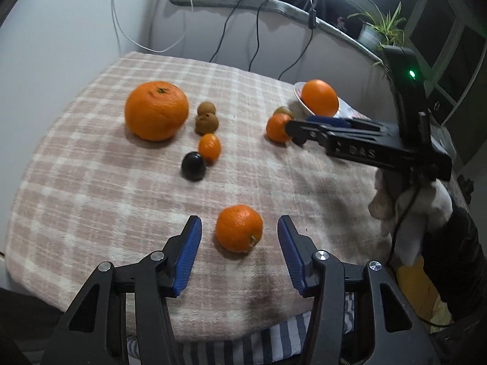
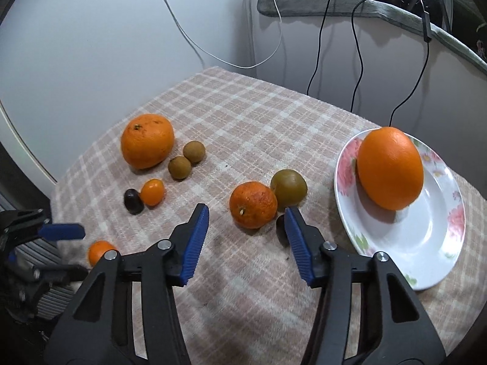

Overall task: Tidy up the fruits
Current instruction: 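Move the right tool back toward the small mandarin on the cloth, then close the right tool on the small mandarin and lift it, then place the mandarin on the plate with the right tool while the left tool drops another mandarin there, then move the right tool back toward the dark plum on the cloth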

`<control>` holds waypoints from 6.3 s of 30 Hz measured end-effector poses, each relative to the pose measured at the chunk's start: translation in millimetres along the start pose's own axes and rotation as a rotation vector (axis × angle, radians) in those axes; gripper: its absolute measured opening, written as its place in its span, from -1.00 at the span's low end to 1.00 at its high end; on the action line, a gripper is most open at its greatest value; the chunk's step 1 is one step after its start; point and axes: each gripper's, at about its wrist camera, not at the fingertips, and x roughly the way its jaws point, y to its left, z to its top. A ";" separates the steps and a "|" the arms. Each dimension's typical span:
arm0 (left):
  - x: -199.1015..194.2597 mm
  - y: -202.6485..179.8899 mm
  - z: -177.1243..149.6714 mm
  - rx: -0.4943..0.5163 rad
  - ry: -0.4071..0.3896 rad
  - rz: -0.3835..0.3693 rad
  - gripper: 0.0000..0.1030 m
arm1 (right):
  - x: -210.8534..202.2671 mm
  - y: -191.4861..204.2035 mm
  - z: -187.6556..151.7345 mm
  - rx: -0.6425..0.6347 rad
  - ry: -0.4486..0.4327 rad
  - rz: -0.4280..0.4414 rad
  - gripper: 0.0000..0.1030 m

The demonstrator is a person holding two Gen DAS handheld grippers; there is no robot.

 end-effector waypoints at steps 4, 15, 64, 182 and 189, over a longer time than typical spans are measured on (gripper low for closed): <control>4.3 -5.2 -2.2 0.031 0.009 0.013 -0.08 | 8.2 1.2 3.4 -0.017 0.010 -0.021 0.05; 18.0 -1.1 -6.1 0.046 0.034 0.031 -0.30 | 24.2 16.0 6.9 -0.100 0.044 -0.092 -0.08; 47.9 -52.0 67.8 0.134 -0.072 -0.133 -0.34 | -51.1 -49.3 -0.8 0.039 -0.095 -0.144 -0.27; 29.7 17.0 32.2 0.005 -0.068 0.093 0.00 | -40.4 -28.1 -31.4 0.104 -0.083 0.021 0.47; 37.6 24.9 30.5 -0.012 -0.047 0.085 -0.19 | -22.5 -34.0 -31.9 0.152 -0.048 0.009 0.25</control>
